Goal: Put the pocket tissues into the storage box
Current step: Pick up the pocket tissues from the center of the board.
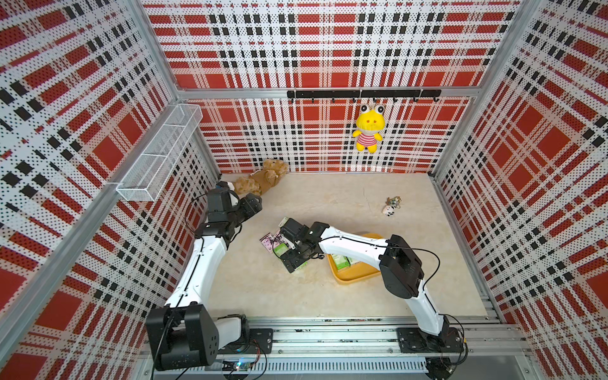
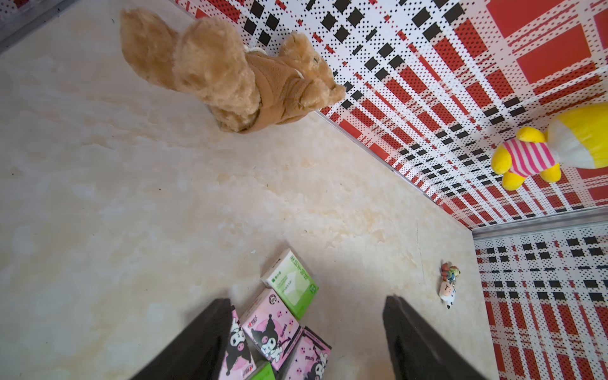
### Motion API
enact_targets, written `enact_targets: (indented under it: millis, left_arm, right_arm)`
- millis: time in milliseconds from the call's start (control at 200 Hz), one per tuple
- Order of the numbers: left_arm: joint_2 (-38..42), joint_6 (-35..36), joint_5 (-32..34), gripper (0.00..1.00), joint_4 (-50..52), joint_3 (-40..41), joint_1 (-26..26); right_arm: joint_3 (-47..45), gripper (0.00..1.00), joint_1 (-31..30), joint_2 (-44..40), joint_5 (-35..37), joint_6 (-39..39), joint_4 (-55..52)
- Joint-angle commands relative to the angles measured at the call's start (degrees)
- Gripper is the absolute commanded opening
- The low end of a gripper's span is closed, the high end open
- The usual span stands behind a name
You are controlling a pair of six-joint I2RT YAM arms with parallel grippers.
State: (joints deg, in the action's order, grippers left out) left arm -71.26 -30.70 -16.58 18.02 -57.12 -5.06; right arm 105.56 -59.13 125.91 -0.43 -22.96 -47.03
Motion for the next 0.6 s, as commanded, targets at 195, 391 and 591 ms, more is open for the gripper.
enact_targets:
  millis: [195,391,591]
  left_arm:
    - [0.6,0.2,-1.5,0.8,-1.4,0.0,-0.2]
    - [0.4,0.2,-1.7,0.8,-1.4,0.2,-0.1]
    - [0.2,0.4,-1.7,0.79,-1.5,0.3,0.0]
  right_arm:
    - [2.9,1.0,-0.4,4.4,-0.5,-0.9,-2.6]
    - [4.9,1.0,-0.5,6.4,0.1,-0.9,-3.8]
    - [6.7,0.99,-0.6,8.3,-0.5,-0.7,-5.2]
